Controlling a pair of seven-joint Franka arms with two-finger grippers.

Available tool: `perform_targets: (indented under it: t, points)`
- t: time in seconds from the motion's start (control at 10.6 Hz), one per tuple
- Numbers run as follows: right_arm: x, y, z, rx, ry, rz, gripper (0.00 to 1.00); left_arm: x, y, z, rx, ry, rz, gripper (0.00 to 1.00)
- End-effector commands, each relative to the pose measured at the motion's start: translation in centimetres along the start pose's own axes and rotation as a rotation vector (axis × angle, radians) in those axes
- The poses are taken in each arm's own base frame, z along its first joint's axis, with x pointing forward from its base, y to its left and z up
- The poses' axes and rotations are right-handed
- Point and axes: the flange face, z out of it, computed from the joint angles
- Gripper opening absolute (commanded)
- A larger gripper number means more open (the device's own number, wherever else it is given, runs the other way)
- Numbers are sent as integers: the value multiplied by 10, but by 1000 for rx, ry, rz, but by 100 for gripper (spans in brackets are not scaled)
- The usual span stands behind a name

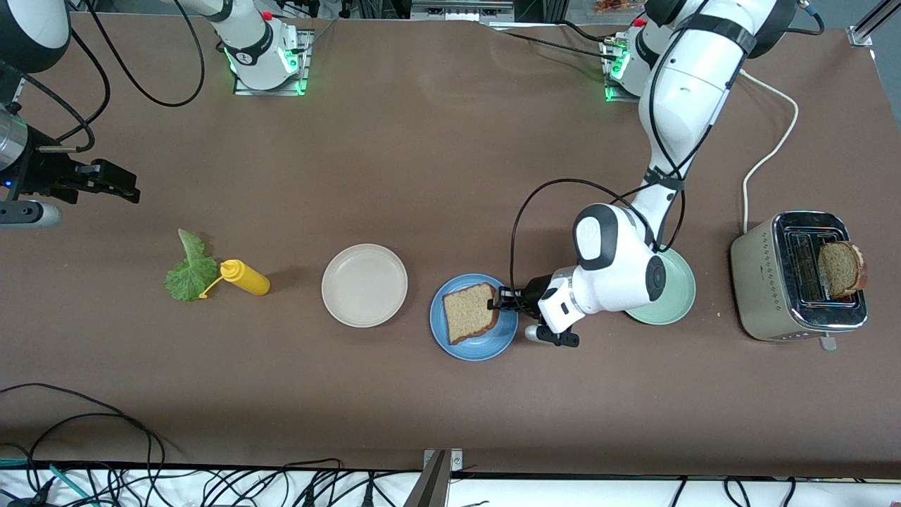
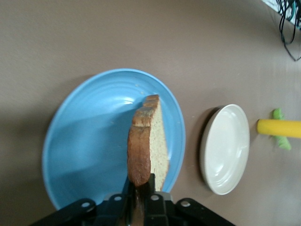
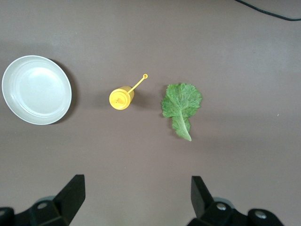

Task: Make sandwich in blue plate with both arms
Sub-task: 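Lay the bread slice flat on the blue plate and open the left gripper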

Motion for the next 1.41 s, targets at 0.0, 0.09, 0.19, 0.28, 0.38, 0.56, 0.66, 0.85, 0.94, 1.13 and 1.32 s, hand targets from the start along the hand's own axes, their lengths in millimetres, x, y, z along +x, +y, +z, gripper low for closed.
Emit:
perform_targets:
  t: [0.0, 0.09, 0.19, 0.28, 0.38, 0.56, 0.66, 0.85, 0.94, 1.13, 1.32]
  points:
    - [-3, 3, -2, 15, -3, 2, 100, 10, -42, 4, -89, 59, 83, 100]
    - [-3, 2, -2, 15, -3, 0, 100, 9, -55, 7, -113, 72, 113, 100]
    - [-3, 3, -2, 15, -3, 2, 100, 9, -69, 9, -110, 76, 154, 100]
    - [-3, 2, -2, 15, -3, 0, 100, 11, -76, 4, -109, 86, 170, 100]
    - [-3, 2, -2, 15, -3, 0, 100, 10, -86, 1, -106, 84, 167, 100]
    - [-3, 2, -3, 14, -1, 2, 100, 7, -109, -10, -96, 80, 160, 100]
    - [-2, 1, -3, 15, 8, 2, 100, 5, -127, -22, -97, 75, 158, 100]
    - [-1, 2, -8, 5, 26, 0, 100, -12, -131, -72, -99, 70, 204, 100]
    - [0, 5, -7, 12, 31, 6, 100, -22, -120, -98, -62, 62, 226, 100]
    - [3, 4, 1, -14, 13, 17, 100, -39, -109, -162, 96, 22, 252, 100]
    - [12, 11, 24, -37, -31, 26, 100, -57, -77, -232, 308, -81, 236, 100]
